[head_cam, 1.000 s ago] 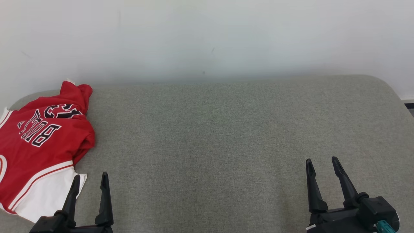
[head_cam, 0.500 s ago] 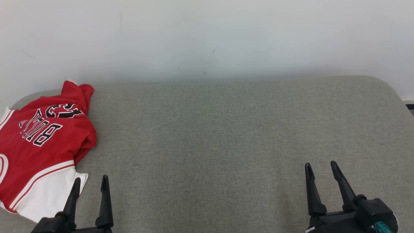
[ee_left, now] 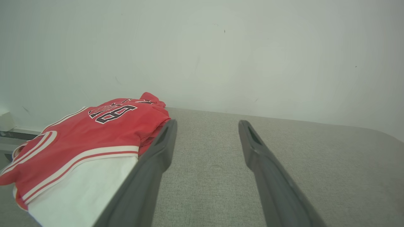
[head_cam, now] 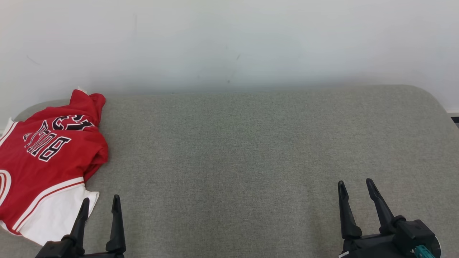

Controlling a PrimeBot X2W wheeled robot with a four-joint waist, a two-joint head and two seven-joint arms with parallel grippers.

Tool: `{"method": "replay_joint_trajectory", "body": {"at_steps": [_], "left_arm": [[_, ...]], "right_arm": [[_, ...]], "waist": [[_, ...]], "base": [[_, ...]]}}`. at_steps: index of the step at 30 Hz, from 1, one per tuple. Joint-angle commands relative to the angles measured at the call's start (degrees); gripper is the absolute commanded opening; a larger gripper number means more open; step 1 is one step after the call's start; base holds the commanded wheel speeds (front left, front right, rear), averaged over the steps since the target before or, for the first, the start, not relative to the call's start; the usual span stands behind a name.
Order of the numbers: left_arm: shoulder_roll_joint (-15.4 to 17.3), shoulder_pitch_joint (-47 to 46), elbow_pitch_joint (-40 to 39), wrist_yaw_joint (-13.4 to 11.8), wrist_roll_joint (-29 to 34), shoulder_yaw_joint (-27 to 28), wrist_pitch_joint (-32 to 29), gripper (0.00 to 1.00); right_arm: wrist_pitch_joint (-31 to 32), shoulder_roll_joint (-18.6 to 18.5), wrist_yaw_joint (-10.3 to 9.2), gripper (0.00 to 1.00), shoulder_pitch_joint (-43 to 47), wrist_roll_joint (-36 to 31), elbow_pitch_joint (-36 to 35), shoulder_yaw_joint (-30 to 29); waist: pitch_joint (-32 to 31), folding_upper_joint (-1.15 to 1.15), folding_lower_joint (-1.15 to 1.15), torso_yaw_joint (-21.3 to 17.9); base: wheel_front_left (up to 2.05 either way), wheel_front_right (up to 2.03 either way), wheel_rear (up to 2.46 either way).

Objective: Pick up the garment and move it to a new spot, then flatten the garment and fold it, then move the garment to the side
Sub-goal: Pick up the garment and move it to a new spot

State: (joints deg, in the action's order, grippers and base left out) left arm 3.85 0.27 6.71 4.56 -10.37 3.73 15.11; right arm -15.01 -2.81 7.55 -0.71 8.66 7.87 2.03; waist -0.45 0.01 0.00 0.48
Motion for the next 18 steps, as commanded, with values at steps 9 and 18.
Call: {"method": "replay_joint_trajectory", "body": {"at_steps": [9,18], "left_arm": [[0.54,0.08,0.06,-0.77,-0.14,-0.36,-0.18,1.00],[1.31,0.94,0.09,-1.26,-0.55,-0.32,-0.67,1.00]], "right_arm": [[-0.15,-0.11,-0.12,1.00,0.92,0.71,0.01,0.20],[-0.15,-0.11,-0.12,1.00,1.57,1.07,0.27,0.56]], "waist": [[-0.41,-0.01,0.00,3.03],[-0.81,-0.01,0.00,9.33]], "base": [[0.00,0.00,0.00],[0.00,0.00,0.00]]}}
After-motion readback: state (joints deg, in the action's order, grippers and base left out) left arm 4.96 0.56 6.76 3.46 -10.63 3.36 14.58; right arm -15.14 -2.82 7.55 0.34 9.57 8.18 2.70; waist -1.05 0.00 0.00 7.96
